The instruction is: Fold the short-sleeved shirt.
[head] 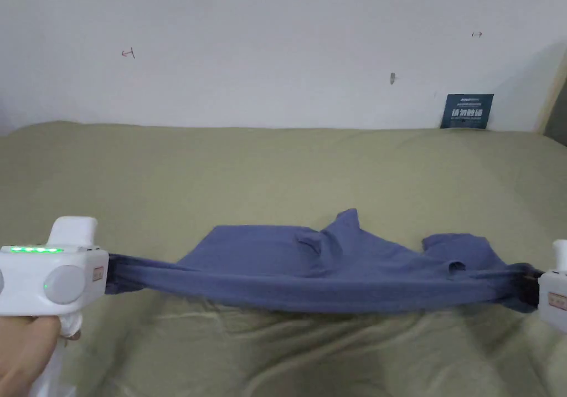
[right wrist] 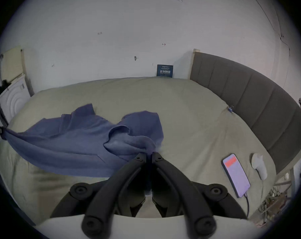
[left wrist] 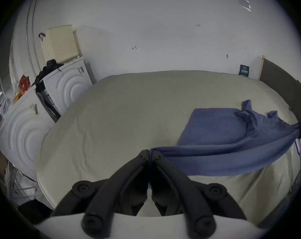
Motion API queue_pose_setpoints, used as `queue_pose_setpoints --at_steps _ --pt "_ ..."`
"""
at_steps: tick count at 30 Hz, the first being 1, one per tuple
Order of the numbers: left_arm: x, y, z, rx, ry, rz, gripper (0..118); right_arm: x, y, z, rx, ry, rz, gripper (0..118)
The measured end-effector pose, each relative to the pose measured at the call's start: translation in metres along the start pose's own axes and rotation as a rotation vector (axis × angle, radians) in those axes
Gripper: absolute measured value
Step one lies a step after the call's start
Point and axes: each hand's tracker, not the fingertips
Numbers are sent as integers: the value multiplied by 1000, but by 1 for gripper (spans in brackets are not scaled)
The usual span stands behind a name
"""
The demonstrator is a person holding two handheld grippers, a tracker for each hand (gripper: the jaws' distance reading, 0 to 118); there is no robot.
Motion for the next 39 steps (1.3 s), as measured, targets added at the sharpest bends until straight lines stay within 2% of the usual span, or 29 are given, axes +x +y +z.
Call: queue_pose_setpoints --at_steps 6,16,17,18,19,20,21,22,23,25,27,28,29,30,31,32,33,36,39 --pt "-12 -68 40 -61 -67 24 2 18 -67 42 -79 16 23 4" --pt "-12 -110 6 -188 -104 66 2 18 -100 13 -175 14 14 4" --pt "-13 -110 5 -189 -112 72 6 18 -100 13 -175 15 14 6" --pt "-15 -110 4 -190 -135 82 18 18 -100 13 -173 16 13 15" --pt "-15 -112 7 -184 -160 96 62 15 -99 14 -174 16 16 52" --pt "-16 -112 8 -183 -172 103 102 10 -98 19 -176 12 21 95" --pt "-16 -111 8 -193 -180 103 118 5 -96 21 -176 2 30 118" --pt "-15 -111 10 -192 -173 101 114 -1 -95 23 -172 -14 51 108" --pt "-12 -112 23 -97 -157 99 110 -8 -99 31 -82 -31 78 107" --pt "-8 -110 34 -91 -114 48 110 -21 -90 30 -70 -25 136 110" --pt "-6 -110 44 -34 -86 54 109 -40 -87 37 -8 14 137 110" --pt "-6 -110 50 -25 -94 60 103 -57 -79 58 15 46 131 107" --pt "-7 -111 57 -8 -100 77 89 -68 -79 66 27 88 132 99" --pt "-9 -113 64 4 -117 93 61 -82 -80 74 46 132 135 82" --pt "-10 -117 64 -3 -128 107 6 -96 -84 81 59 156 126 36" --pt "-10 -122 64 -12 -120 112 0 -109 -88 85 63 171 116 0" --pt "-11 -125 65 -39 -158 121 0 -121 -95 90 99 183 89 0" --pt "-12 -142 62 -83 -157 125 0 -153 -111 94 40 278 43 0" --pt "-26 -157 44 -122 -170 153 0 -176 -125 90 33 280 77 0"
